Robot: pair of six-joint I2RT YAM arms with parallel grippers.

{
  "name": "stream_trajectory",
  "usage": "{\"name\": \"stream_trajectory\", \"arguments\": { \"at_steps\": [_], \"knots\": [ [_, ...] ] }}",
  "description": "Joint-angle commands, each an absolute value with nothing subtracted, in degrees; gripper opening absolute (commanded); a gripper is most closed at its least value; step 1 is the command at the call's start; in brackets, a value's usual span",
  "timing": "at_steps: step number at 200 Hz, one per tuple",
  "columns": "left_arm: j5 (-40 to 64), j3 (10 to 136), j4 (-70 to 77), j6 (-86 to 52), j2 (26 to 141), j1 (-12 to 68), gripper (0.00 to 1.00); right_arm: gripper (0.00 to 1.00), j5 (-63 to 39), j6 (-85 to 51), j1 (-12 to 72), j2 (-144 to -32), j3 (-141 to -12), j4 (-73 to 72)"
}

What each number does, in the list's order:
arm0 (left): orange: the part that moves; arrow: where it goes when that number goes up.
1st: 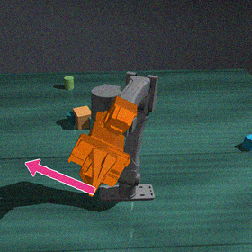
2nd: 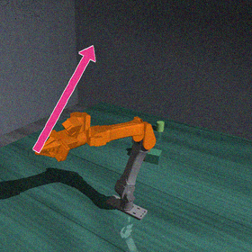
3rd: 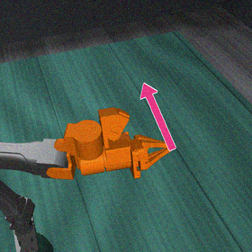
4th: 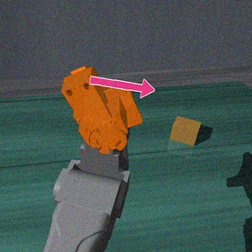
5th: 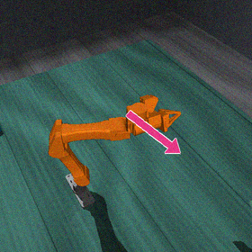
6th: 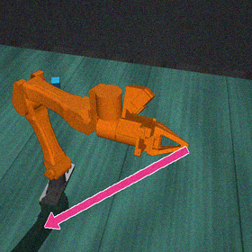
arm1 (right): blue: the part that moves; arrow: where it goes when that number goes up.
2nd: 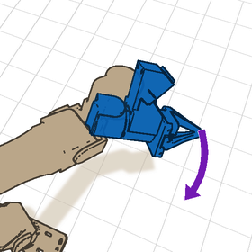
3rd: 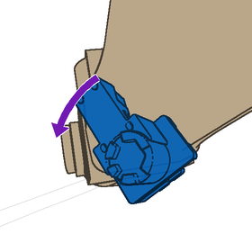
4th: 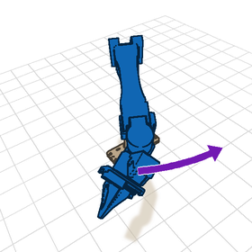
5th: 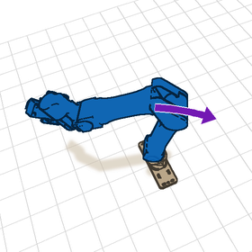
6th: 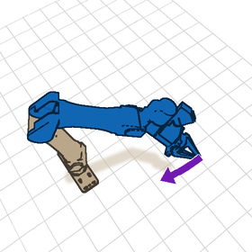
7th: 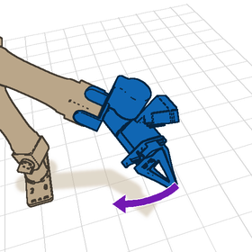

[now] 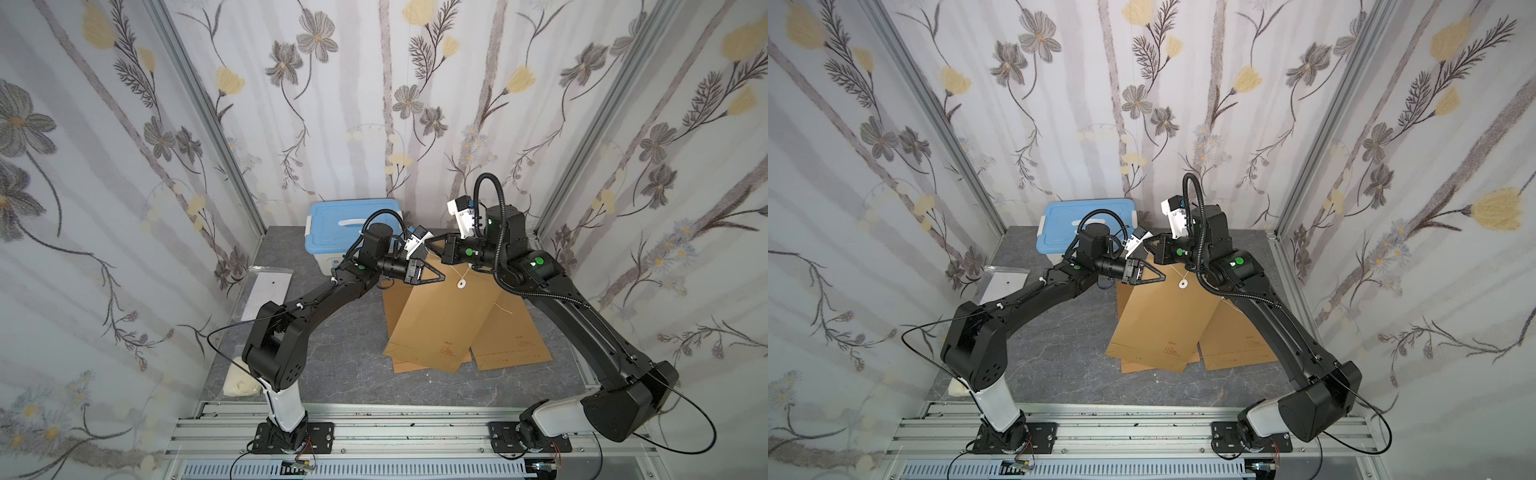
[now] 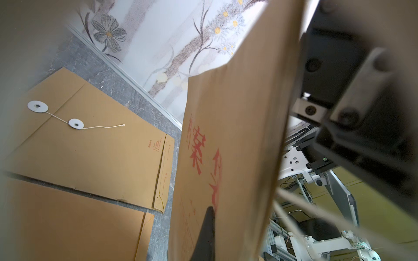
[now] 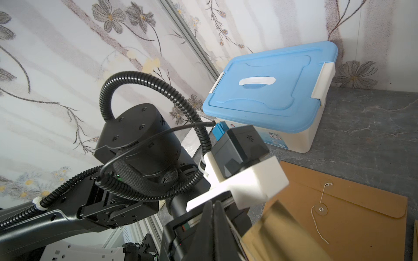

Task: Close the mouth of the file bag
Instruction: Close the file bag.

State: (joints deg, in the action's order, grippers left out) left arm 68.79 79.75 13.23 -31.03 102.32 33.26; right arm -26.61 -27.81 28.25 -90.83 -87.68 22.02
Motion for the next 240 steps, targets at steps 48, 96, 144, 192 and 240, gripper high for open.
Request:
{"name": "stream_trajectory", "arguments": {
  "at_steps": [48, 96, 144, 192, 240],
  "knots": [
    [70.31, 77.09, 30.06, -41.56, 103.18, 32.52, 0.0, 0.0, -27.98, -29.78, 29.13, -91.17, -86.07, 14.82],
    [69.8, 77.26, 34.33, -45.46, 104.84, 32.03, 0.0, 0.0, -30.76, -33.09, 30.36, -90.82, -82.54, 6.92],
    [68.0, 76.32, 39.41, -49.77, 105.33, 31.16, 0.0, 0.0, -30.26, -34.08, 31.11, -89.78, -78.93, 4.67],
    [67.12, 75.67, 48.55, -57.33, 106.83, 30.09, 0.0, 0.0, -29.88, -33.58, 31.14, -88.51, -76.92, 4.44],
    [64.52, 74.61, 54.6, -62.2, 107.77, 28.97, 0.0, 0.0, -30.41, -35.46, 31.68, -87.72, -73.26, 1.21]
  ]
}}
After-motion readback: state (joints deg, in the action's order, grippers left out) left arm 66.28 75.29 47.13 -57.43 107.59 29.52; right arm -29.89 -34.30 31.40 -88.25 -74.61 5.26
